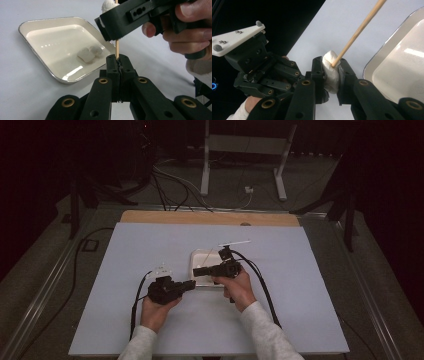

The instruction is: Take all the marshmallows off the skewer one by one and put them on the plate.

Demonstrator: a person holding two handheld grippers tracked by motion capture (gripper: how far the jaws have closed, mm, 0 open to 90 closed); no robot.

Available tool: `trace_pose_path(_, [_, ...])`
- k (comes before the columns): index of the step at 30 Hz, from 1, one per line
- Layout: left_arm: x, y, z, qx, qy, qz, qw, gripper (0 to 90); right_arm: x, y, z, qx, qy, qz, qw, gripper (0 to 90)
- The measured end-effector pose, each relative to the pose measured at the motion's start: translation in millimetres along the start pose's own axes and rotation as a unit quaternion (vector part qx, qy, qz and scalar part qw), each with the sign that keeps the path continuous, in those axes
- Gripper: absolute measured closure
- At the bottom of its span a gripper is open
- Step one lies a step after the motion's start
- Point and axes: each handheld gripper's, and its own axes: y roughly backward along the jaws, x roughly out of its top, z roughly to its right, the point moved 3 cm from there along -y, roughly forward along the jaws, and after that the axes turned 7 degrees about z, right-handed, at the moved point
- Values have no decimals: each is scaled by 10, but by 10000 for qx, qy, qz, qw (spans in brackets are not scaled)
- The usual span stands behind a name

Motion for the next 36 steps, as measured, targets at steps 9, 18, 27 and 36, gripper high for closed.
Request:
trace_pose_path(9, [-32,-6,10,-114,-77,-79,9999,900,108,181,62,-85,-49,236,9997,792])
trace_pose_path(18, [-80,37,-15,-120,-92,-163,9998,900,210,305,153,-104,-266,560,9980,796])
trace_pose_path(27, [-78,73,20,-157,-177,-190,9995,900,273,387,207,-107,-263,565,9980,792])
trace_pose_path(36, [-147,216,-95,-34,4,-189,9998,900,404,742,357,-531,-275,991,9933,808])
